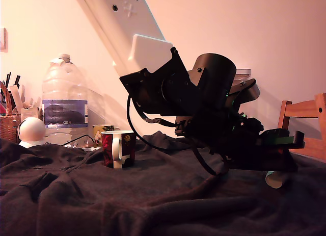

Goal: Pick up the coffee capsules from the table one by one and drop them inside the nearest coffee cup

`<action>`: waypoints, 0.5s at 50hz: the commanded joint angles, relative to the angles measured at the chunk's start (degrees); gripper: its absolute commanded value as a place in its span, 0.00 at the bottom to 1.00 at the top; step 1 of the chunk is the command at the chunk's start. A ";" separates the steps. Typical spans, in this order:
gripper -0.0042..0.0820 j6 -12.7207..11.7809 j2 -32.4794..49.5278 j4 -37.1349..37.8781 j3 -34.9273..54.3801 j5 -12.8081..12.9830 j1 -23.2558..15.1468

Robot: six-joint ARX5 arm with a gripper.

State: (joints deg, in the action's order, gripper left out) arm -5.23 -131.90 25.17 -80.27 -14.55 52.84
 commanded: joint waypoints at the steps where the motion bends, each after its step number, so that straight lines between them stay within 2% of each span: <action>1: 0.34 0.07 2.43 -2.54 0.31 0.17 -0.52; 10: 0.34 0.07 2.49 -4.70 0.31 -0.09 -0.52; 21: 0.34 0.22 3.78 -8.44 0.31 -1.57 -0.57; 25: 0.34 1.29 5.33 -10.16 0.31 -1.55 -0.59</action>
State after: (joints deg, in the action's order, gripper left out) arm -4.82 -129.10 15.25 -80.25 -15.81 52.34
